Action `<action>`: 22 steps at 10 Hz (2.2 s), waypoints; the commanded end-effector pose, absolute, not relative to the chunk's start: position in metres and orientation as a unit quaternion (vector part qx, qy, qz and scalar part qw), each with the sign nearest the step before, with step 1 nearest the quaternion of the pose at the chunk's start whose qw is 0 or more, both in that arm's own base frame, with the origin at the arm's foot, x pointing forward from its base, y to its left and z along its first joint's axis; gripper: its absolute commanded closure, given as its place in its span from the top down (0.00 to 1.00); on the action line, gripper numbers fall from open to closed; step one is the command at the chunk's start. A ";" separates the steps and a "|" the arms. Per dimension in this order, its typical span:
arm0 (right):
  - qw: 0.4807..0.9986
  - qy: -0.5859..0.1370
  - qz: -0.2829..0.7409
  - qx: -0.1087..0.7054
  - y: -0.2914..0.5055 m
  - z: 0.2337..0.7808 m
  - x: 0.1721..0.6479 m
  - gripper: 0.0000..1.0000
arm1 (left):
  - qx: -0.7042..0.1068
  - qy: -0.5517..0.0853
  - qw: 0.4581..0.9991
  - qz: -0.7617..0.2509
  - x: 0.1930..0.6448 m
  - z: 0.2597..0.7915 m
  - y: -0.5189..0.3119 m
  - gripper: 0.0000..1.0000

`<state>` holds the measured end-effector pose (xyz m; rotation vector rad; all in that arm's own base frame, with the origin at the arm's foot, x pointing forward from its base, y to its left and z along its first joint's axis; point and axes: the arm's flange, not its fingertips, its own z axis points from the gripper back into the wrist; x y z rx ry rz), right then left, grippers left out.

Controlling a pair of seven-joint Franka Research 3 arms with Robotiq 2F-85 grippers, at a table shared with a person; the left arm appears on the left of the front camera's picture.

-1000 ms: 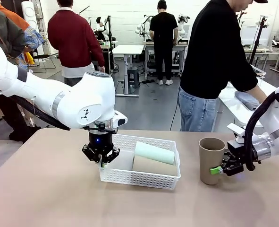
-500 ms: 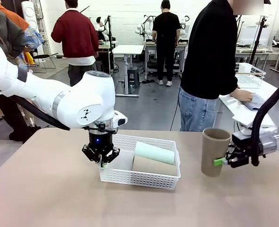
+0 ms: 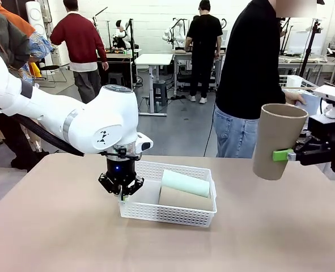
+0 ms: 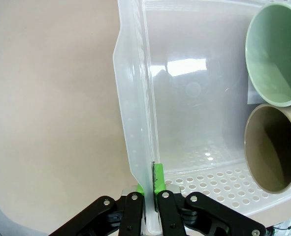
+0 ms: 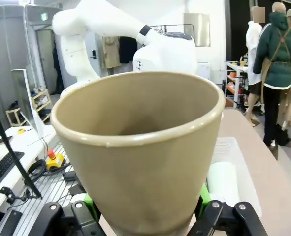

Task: Clean and organize the cups into the basket.
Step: Pick up the Reusable plastic cup from the right side of the table and stack it inside the Organizing basket in the center of the table.

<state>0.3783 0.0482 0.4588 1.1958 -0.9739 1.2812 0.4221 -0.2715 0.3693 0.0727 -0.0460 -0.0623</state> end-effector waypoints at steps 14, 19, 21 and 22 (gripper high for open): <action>0.705 -0.110 0.634 0.298 0.245 0.492 0.431 0.84 | 0.038 -0.024 0.998 -0.032 0.420 0.370 -0.272 0.00; 0.734 -0.053 0.645 0.207 0.294 0.478 0.441 0.84 | 0.038 -0.024 0.998 -0.032 0.420 0.370 -0.272 0.00; 0.731 -0.046 0.647 0.211 0.294 0.470 0.433 0.84 | 0.038 -0.024 0.998 -0.032 0.420 0.370 -0.272 0.00; 0.731 -0.046 0.647 0.211 0.294 0.470 0.433 0.84 | 0.038 -0.024 0.998 -0.032 0.420 0.370 -0.272 0.00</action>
